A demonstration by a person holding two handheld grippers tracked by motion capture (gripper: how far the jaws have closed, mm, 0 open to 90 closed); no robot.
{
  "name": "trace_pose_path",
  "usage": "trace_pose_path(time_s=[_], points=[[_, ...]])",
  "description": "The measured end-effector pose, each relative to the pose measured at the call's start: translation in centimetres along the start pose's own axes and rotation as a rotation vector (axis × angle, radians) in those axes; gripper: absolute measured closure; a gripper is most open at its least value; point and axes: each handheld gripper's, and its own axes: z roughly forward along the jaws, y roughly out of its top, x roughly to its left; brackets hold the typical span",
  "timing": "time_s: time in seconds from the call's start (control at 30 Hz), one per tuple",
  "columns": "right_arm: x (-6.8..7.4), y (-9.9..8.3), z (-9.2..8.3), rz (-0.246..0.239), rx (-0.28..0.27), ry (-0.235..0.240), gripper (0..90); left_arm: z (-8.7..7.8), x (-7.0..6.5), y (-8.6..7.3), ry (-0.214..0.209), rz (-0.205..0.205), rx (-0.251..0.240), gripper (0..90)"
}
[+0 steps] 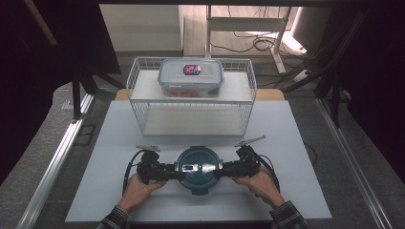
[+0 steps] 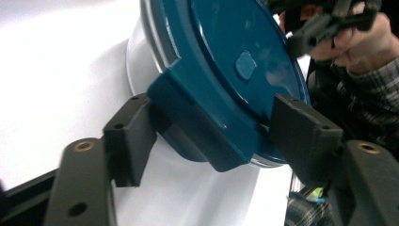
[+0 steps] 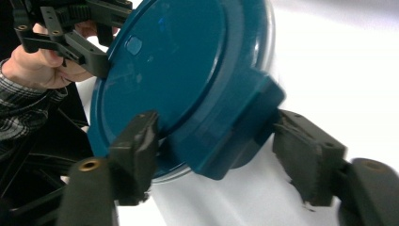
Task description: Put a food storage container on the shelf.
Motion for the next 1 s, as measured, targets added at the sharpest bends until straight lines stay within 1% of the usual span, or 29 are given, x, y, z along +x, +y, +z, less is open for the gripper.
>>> trace_pose_path(time_s=[0.07, 0.1, 0.13, 0.2, 0.23, 0.3, 0.33, 0.4, 0.5, 0.6, 0.67, 0.73, 0.8, 0.9, 1.0], points=[[0.3, -0.3, -0.6, 0.002, -0.014, 0.009, 44.3, -0.5, -0.3, -0.3, -0.012, 0.004, -0.020, 42.7], [0.4, -0.5, -0.8, 0.012, -0.025, 0.009, 46.7, -0.7, -0.4, -0.5, -0.017, 0.001, -0.031, 45.7], [0.6, -0.7, -1.0, 0.011, -0.034, 0.009, 48.3, -0.8, -0.6, -0.7, -0.020, -0.002, -0.040, 47.8], [1.3, -1.0, -1.4, 0.014, -0.043, -0.006, 50.9, -1.1, -0.9, -1.0, -0.019, -0.004, -0.057, 51.2], [1.6, -1.2, -1.5, 0.010, -0.050, -0.016, 51.6, -1.2, -1.0, -1.2, -0.019, -0.009, -0.067, 52.4], [2.2, -1.5, -1.7, 0.009, -0.062, -0.031, 52.8, -1.2, -1.2, -1.4, -0.024, -0.040, -0.089, 54.5], [2.4, -1.7, -1.8, 0.012, -0.067, -0.036, 53.2, -1.2, -1.5, -1.5, -0.013, -0.039, -0.099, 55.0], [2.6, -2.0, -2.0, 0.021, -0.074, -0.046, 53.8, -1.2, -2.0, -1.5, 0.008, -0.025, -0.109, 55.1], [2.6, -2.5, -2.1, 0.051, -0.089, -0.043, 54.5, -1.1, -2.6, -1.4, 0.032, 0.000, -0.122, 55.2], [2.5, -2.8, -2.2, 0.090, -0.100, -0.036, 55.1, -1.0, -2.7, -1.3, 0.037, -0.005, -0.133, 55.4], [2.5, -2.8, -2.2, 0.098, -0.107, -0.037, 55.2, -1.0, -2.7, -1.3, 0.036, -0.013, -0.138, 55.6], [2.6, -2.7, -2.2, 0.090, -0.110, -0.045, 55.3, -1.1, -2.7, -1.2, 0.044, -0.015, -0.142, 56.0], [3.0, -2.6, -2.2, 0.062, -0.123, -0.068, 55.3, -1.2, -2.6, -1.1, 0.049, -0.024, -0.149, 56.3], [3.4, -2.3, -2.2, 0.029, -0.136, -0.093, 55.2, -1.3, -2.4, -0.9, 0.043, -0.035, -0.163, 56.5], [3.3, -2.2, -2.4, 0.028, -0.152, -0.086, 55.2, -1.5, -2.7, -0.6, 0.052, -0.018, -0.158, 56.5]])
